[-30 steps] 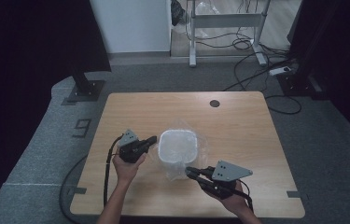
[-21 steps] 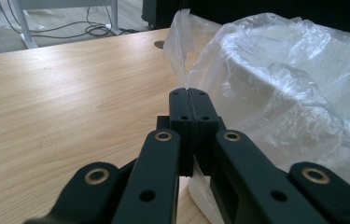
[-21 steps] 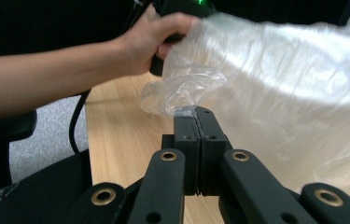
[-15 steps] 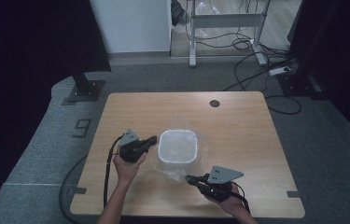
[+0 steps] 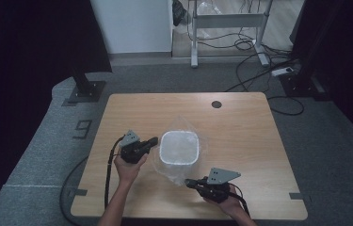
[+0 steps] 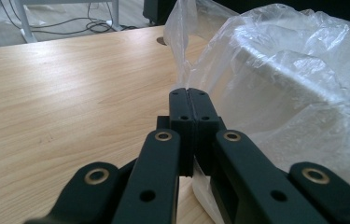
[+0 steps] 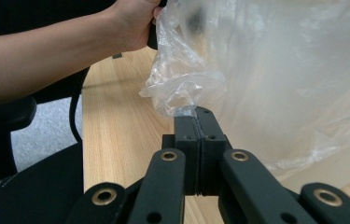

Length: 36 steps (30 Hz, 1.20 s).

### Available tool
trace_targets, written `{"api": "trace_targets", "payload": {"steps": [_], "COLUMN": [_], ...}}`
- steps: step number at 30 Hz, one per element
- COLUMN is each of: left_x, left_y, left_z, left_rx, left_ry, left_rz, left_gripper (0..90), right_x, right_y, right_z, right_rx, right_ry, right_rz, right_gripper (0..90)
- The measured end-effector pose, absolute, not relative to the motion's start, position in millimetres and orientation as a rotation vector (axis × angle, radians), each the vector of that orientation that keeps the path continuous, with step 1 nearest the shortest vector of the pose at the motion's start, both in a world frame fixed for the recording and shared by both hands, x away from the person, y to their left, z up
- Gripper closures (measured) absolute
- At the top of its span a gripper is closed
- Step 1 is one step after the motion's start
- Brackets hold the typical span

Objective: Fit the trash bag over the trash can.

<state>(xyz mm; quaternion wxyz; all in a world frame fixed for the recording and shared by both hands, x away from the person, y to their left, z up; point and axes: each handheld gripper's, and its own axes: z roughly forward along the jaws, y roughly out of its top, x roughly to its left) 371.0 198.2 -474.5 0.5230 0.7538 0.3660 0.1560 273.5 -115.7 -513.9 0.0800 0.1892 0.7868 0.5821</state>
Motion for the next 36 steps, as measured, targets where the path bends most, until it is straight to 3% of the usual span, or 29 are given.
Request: {"api": "trace_targets", "payload": {"steps": [36], "left_x": [379], "left_y": [194], "left_z": [-483], "left_rx": [1.842], "left_ry": [0.903], "left_rz": [0.341], "left_gripper": [89.6], "right_x": [282], "right_y": [-113], "right_z": [-531], "right_rx": [0.638], "right_ry": [2.41], "right_rz": [1.643], "right_gripper": [88.6]}}
